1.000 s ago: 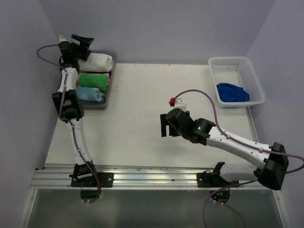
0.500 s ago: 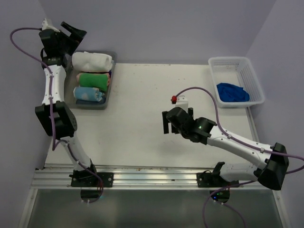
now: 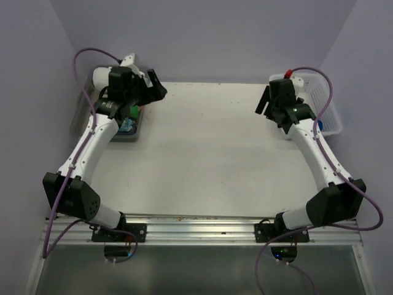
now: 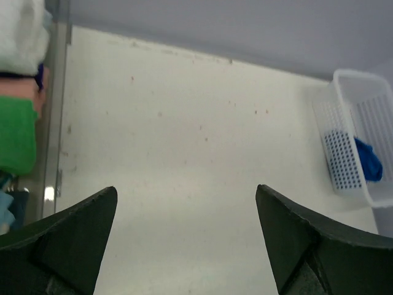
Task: Roll the towels
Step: Grab a towel with the right arm
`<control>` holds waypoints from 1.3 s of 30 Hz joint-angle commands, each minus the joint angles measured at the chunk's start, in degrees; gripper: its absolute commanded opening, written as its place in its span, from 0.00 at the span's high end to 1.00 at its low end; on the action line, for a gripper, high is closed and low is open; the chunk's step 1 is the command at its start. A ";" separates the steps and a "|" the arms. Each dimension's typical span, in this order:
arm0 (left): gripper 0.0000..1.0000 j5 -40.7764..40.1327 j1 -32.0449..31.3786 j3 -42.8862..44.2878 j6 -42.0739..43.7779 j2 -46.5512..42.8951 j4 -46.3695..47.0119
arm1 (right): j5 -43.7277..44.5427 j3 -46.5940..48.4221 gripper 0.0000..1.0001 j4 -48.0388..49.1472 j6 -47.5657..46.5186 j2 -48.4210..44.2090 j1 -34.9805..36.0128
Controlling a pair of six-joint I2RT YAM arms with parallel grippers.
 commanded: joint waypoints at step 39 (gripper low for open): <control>0.01 -19.60 -17.41 -13.38 -1.73 -12.12 -16.83 | -9.85 28.00 1.00 0.98 -3.24 4.01 -10.90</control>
